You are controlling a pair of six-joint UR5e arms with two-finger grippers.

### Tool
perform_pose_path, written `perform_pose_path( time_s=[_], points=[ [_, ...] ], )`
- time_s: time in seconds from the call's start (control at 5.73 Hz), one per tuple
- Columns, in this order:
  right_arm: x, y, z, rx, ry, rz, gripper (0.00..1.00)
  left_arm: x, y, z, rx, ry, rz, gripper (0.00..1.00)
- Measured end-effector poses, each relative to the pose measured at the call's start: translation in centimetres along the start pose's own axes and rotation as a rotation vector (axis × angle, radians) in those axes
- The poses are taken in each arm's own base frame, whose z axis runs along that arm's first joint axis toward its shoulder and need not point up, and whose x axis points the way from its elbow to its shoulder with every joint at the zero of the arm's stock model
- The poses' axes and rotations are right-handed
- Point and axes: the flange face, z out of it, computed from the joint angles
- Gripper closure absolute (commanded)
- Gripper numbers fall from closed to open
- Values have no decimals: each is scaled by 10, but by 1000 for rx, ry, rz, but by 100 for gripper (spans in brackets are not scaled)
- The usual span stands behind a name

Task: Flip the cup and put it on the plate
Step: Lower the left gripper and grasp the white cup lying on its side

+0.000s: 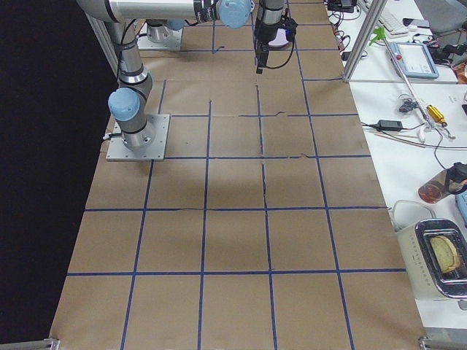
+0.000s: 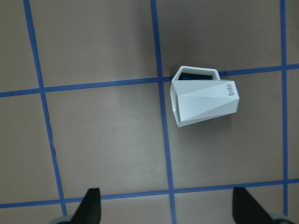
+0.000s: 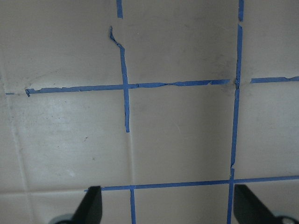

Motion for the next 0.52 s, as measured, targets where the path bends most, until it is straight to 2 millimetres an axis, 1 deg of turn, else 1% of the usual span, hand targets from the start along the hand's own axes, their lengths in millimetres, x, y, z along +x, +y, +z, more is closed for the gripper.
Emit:
perform_pose_path(
  time_s=[0.17, 0.35, 0.52],
  points=[
    [0, 0, 0, 0, 0, 0, 0, -16, 4, 10, 18, 35, 16, 1],
    [0, 0, 0, 0, 0, 0, 0, -36, 11, 31, 49, 112, 29, 1],
    [0, 0, 0, 0, 0, 0, 0, -63, 23, 66, 86, 231, 4, 1]
  ],
)
